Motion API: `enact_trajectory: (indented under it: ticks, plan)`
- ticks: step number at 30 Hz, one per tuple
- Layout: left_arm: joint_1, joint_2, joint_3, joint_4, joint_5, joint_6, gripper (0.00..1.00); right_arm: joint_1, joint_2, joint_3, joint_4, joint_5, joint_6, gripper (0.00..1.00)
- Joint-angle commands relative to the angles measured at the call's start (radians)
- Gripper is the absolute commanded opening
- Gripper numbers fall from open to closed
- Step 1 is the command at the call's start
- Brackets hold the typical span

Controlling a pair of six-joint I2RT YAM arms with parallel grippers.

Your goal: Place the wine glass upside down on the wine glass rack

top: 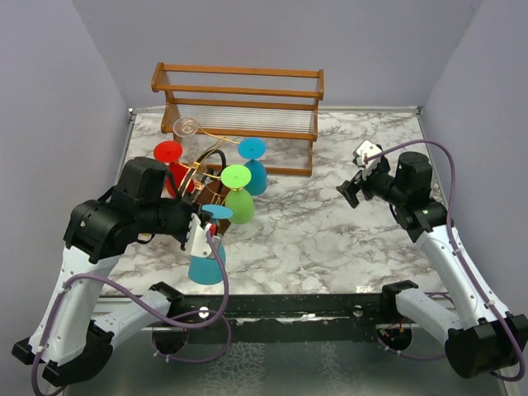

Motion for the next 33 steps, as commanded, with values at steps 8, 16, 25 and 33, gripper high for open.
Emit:
enact_trajectory:
  ticks: [8, 16, 25, 33]
  plan:
    - [-0.009, -0.027, 0.037, -0.023, -0.032, -0.088, 0.02, -0.006, 0.005, -0.012, 0.011, -0.022, -0.016, 0.91]
    - [-0.009, -0.046, 0.02, -0.023, -0.133, -0.148, 0.03, -0.006, 0.016, -0.007, 0.003, -0.026, -0.018, 0.91]
    - [-0.011, -0.039, -0.024, -0.023, -0.15, -0.129, 0.05, -0.006, 0.017, -0.006, 0.003, -0.028, -0.019, 0.91]
    - [-0.012, -0.033, -0.027, -0.023, -0.146, -0.129, 0.09, -0.006, 0.017, -0.008, 0.003, -0.027, -0.022, 0.91]
